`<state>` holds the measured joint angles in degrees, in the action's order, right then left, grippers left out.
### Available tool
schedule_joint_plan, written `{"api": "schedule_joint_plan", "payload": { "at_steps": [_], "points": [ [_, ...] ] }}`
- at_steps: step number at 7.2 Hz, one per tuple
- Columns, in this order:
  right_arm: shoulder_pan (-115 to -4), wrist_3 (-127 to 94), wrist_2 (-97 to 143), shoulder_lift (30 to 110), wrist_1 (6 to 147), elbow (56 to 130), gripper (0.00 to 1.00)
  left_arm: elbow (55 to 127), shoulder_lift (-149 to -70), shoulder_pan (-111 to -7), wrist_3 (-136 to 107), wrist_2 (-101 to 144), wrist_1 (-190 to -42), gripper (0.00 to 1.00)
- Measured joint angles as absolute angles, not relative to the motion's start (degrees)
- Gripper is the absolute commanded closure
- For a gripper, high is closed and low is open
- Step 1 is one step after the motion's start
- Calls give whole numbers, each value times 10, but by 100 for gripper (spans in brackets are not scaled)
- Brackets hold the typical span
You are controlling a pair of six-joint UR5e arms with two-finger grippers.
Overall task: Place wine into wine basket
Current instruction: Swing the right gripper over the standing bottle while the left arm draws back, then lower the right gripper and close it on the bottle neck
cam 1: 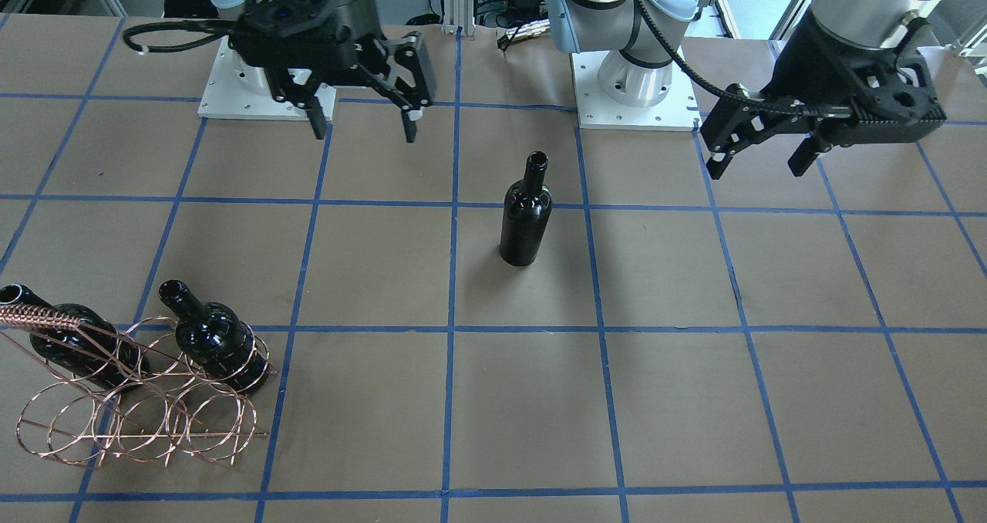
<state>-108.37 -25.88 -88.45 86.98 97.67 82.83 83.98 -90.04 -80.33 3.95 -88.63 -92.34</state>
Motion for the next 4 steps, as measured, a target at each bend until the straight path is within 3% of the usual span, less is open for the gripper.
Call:
{"api": "schedule_joint_plan", "payload": {
  "at_steps": [4],
  "points": [
    [-1206, -368, -912, 806, 997, 819, 0, 843, -888, -786, 58, -889, -963, 0]
  ]
}}
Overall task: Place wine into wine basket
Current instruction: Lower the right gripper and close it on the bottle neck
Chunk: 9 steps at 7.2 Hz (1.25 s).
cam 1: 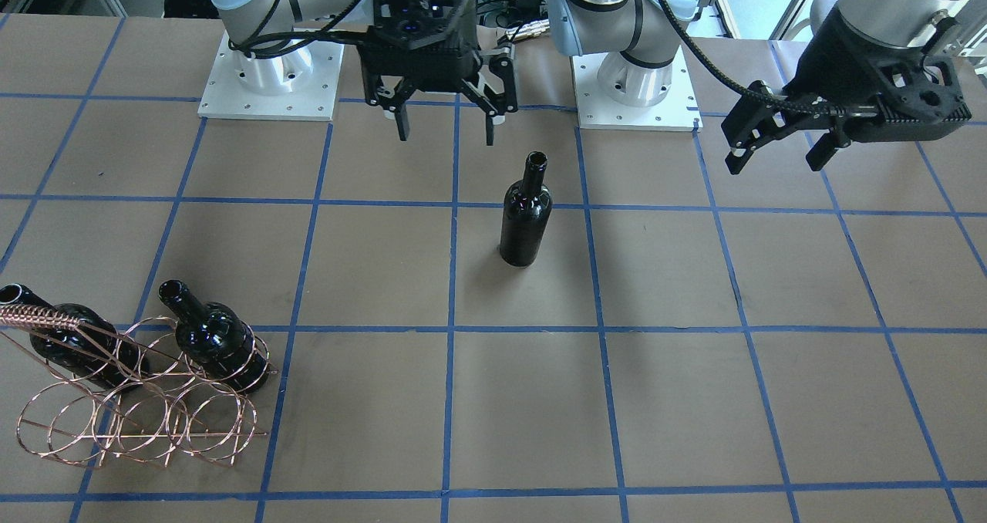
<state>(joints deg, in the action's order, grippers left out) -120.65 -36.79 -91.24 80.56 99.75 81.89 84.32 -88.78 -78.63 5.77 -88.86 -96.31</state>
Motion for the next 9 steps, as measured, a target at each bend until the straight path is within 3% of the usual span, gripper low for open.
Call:
{"api": "schedule_joint_plan", "payload": {
  "at_steps": [6, 7, 9],
  "points": [
    [-1261, -374, -922, 728, 1035, 830, 3, 853, -886, -780, 59, -891, -972, 0],
    [-1262, -368, -921, 724, 1049, 833, 11, 854, -886, -780, 59, -890, -972, 0],
    [-1262, -367, -921, 723, 1063, 835, 42, 855, -886, -780, 59, -891, -970, 0]
  ]
}}
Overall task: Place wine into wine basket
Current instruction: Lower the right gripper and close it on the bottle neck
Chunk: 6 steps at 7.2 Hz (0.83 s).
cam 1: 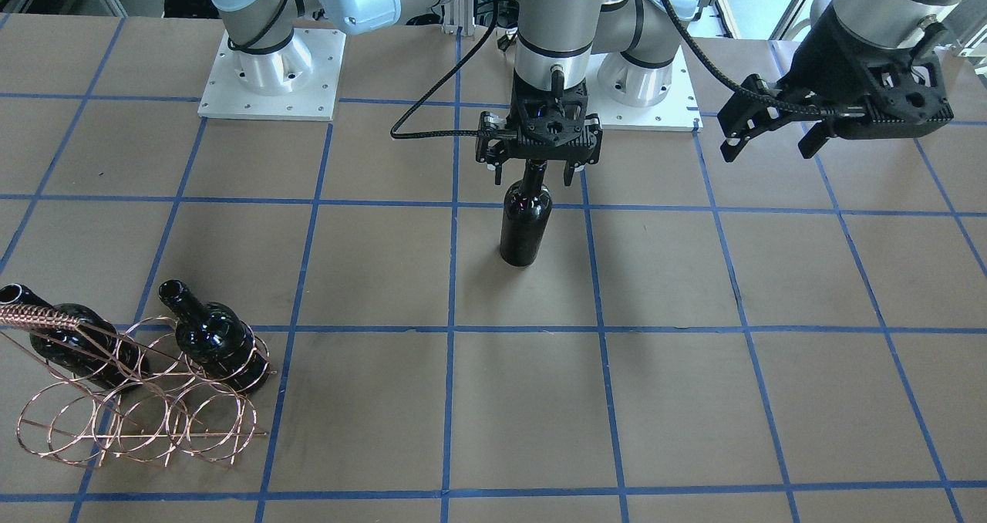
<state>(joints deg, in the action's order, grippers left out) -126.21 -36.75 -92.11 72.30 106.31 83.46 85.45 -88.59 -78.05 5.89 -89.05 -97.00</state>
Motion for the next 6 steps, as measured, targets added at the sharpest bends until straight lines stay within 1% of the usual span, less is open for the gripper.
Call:
{"api": "schedule_joint_plan", "payload": {
  "at_steps": [1, 4, 5, 6],
  "points": [
    [-1262, -365, -921, 723, 1064, 835, 44, 855, -886, -780, 59, -891, -970, 0],
    [-1262, -362, -920, 722, 1059, 835, 41, 858, -886, -780, 59, -891, -971, 0],
    [-1262, -362, -920, 722, 1058, 835, 37, 859, -885, -780, 59, -891, -971, 0],
    [-1262, -362, -920, 722, 1057, 835, 38, 859, -885, -781, 59, -891, -971, 0]
  ]
}}
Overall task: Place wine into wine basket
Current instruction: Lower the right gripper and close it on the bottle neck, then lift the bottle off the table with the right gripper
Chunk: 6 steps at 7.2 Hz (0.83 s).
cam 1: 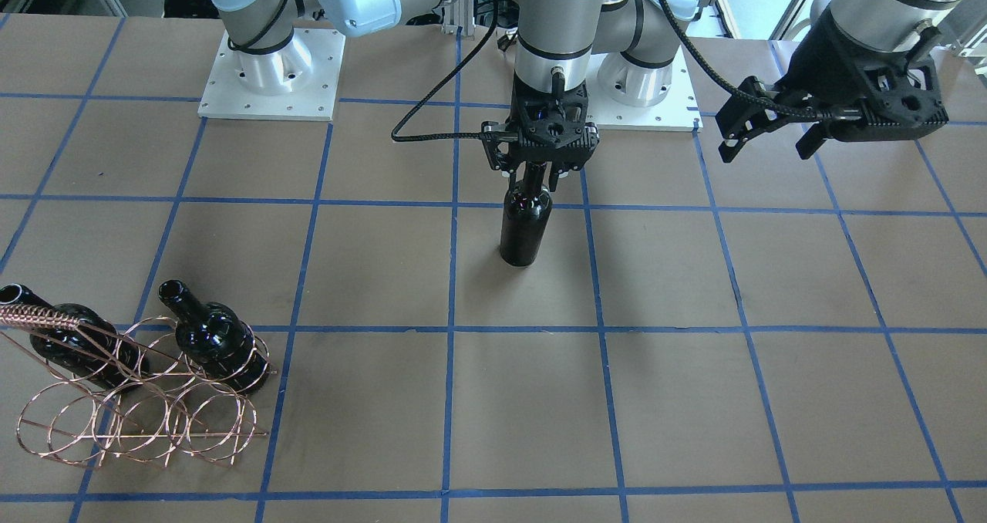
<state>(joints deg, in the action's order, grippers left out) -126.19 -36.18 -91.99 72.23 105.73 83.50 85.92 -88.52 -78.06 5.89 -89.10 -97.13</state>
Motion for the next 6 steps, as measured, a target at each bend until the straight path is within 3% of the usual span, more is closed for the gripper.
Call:
{"api": "schedule_joint_plan", "payload": {
  "at_steps": [6],
  "points": [
    [-1265, -371, -913, 727, 1034, 835, 39, 862, -885, -781, 59, -891, -971, 0]
  ]
}}
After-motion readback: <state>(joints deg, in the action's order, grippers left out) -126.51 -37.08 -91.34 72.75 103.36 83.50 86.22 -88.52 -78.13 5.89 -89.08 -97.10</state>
